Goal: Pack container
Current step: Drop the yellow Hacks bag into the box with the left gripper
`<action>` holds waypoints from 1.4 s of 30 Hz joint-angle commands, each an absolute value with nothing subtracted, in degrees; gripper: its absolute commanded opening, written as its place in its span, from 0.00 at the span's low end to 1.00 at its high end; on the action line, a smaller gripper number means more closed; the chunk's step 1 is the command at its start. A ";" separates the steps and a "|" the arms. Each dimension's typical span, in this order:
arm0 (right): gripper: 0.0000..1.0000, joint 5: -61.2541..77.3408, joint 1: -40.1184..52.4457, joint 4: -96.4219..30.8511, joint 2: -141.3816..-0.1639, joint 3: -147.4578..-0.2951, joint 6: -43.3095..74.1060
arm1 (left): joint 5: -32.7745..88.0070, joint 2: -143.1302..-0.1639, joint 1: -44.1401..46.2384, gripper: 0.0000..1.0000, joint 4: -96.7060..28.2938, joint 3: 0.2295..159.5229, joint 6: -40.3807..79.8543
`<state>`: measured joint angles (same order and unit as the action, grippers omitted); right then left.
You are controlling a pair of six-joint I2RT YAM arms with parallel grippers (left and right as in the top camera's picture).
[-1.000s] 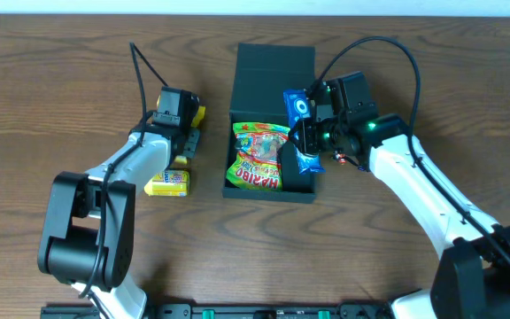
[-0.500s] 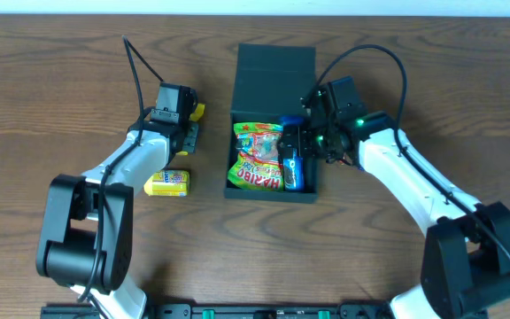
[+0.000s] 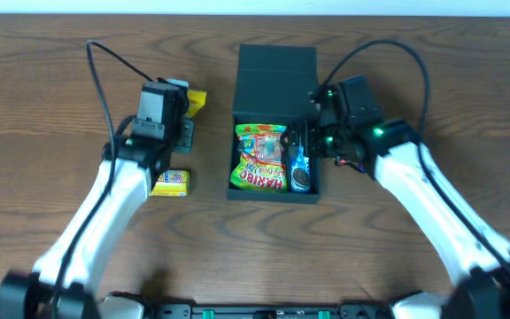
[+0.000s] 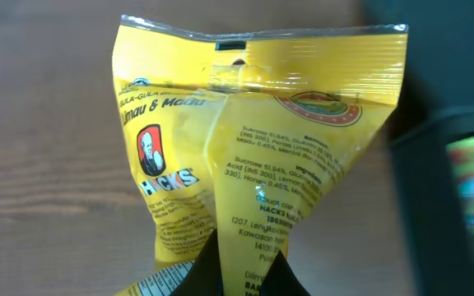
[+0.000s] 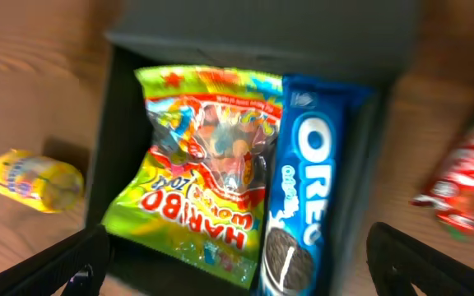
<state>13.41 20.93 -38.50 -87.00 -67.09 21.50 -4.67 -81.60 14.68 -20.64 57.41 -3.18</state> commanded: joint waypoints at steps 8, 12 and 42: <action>0.99 3.64 17.37 -41.21 -72.69 -67.18 21.63 | -4.84 -74.81 32.53 0.06 -20.73 57.63 17.96; 0.99 3.64 13.02 -43.11 -69.93 -67.18 21.65 | -5.82 -79.44 38.06 0.06 -19.35 57.63 24.77; 0.99 6.42 8.34 -44.23 -81.49 -67.16 13.17 | -30.09 -69.95 40.97 0.95 -19.88 60.10 19.14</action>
<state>4.23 8.58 -44.66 -79.11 -67.09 15.53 -22.63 -73.21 42.39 -18.02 58.92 23.92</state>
